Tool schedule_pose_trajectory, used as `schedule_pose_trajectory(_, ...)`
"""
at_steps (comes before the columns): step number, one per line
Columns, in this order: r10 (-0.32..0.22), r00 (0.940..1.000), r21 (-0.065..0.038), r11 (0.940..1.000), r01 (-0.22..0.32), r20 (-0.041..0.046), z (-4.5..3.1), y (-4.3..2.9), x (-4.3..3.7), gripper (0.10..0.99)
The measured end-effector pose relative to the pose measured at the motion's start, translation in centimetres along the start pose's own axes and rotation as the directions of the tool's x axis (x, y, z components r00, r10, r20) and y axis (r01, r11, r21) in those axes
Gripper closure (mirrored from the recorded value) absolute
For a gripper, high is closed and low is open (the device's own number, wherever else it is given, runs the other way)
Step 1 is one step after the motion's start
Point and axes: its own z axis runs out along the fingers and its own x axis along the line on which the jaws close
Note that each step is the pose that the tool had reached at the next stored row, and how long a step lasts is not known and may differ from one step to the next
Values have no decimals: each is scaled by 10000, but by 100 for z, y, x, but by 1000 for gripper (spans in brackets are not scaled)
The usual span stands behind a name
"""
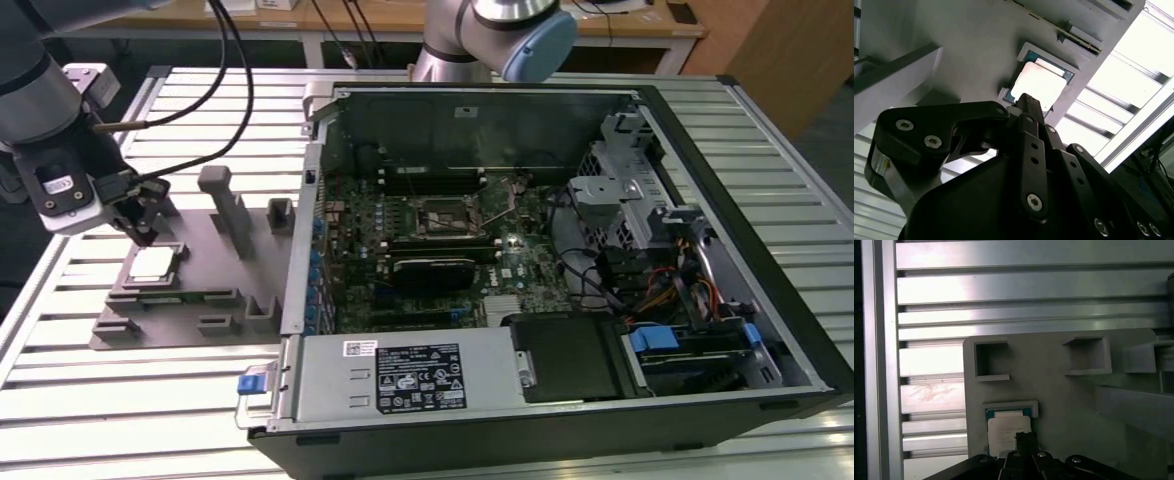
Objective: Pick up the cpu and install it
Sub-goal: 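Pick up the cpu and move it towards the insertion slot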
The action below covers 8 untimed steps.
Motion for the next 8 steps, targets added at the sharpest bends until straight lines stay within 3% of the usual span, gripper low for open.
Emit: schedule_pose_trajectory(8,0,10000,0,10000,0,1,100,-24,50,980)
